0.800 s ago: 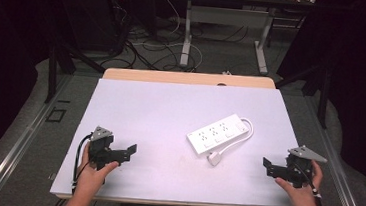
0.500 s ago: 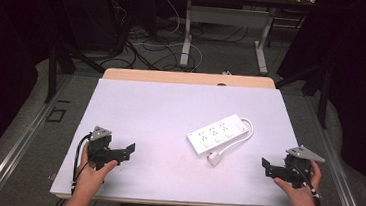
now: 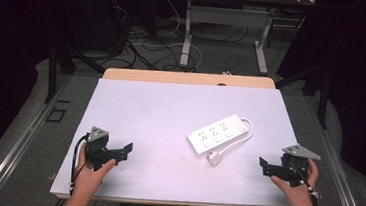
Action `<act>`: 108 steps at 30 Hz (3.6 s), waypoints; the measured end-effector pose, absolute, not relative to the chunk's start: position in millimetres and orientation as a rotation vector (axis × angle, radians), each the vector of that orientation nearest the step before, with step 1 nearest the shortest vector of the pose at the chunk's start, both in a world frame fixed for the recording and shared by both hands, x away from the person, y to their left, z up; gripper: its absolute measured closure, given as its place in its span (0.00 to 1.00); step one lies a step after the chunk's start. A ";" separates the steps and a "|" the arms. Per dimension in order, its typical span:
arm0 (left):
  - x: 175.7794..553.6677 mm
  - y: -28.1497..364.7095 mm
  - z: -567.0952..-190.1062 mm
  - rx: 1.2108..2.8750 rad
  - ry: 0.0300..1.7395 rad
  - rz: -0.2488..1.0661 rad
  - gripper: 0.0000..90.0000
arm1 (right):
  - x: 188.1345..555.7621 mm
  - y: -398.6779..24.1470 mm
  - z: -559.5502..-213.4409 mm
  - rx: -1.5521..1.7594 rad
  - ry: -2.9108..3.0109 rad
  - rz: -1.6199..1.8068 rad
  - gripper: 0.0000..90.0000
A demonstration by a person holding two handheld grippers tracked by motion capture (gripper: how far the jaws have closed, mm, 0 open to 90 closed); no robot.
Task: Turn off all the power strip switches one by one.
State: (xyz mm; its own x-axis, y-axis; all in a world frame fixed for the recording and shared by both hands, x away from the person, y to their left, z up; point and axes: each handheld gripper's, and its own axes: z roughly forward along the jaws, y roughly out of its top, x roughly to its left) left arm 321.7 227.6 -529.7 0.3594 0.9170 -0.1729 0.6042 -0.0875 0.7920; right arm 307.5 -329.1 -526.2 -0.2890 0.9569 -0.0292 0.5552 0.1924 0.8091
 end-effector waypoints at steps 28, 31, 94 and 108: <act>322.0 225.2 -531.9 1.833 1.354 0.549 0.00 | 326.7 -313.4 -502.8 1.336 2.025 0.932 0.13; 321.7 226.3 -531.9 1.815 1.360 0.546 0.00 | 331.5 -310.8 -497.6 1.333 2.035 0.934 0.16; 321.3 226.9 -532.8 1.830 1.343 0.542 0.00 | 438.3 -270.7 -476.8 1.360 2.198 0.766 0.43; 321.2 228.0 -533.1 1.828 1.343 0.538 0.00 | 457.2 -269.7 -486.6 1.499 2.202 0.811 0.59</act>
